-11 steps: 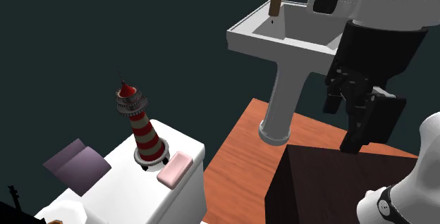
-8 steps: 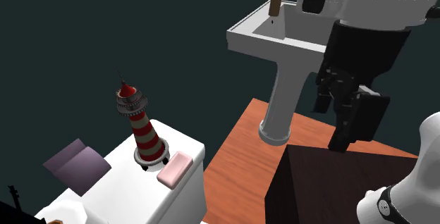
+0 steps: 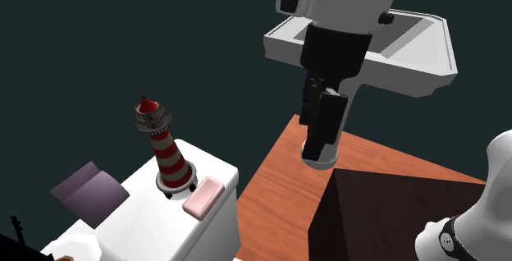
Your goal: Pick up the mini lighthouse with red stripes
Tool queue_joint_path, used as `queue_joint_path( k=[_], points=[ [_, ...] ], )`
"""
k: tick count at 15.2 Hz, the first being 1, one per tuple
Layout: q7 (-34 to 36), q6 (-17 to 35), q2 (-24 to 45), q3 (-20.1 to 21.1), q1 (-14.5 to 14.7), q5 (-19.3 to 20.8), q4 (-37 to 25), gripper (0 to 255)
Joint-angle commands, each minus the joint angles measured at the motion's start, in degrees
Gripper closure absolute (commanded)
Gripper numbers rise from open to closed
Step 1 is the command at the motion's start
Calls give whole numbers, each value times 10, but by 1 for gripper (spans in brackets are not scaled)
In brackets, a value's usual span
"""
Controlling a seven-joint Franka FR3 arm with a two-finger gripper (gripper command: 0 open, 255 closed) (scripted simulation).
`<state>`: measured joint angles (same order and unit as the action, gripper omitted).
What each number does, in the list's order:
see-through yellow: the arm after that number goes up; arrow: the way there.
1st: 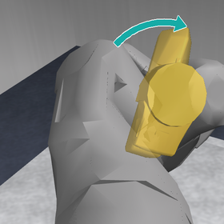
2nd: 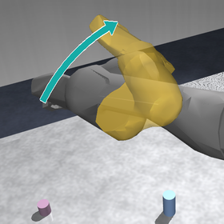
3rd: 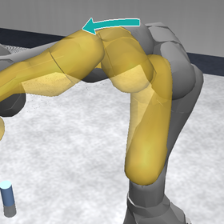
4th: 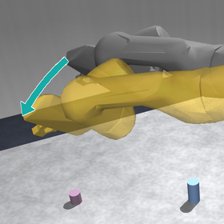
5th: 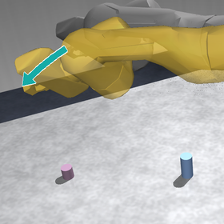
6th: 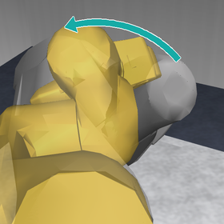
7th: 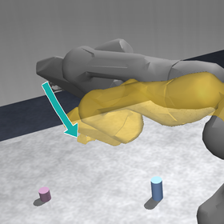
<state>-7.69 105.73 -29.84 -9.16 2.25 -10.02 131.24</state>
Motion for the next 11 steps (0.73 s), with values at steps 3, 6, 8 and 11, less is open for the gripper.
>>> queue_joint_path(
  k=[3, 6, 8, 11],
  points=[
    [-44, 53, 74, -23, 14, -33, -46, 0],
    [-80, 80, 129, -40, 23, -65, -90, 0],
    [-105, 93, 167, -51, 29, -90, -123, 0],
    [-142, 105, 224, -65, 35, -131, -179, 0]
  ],
)
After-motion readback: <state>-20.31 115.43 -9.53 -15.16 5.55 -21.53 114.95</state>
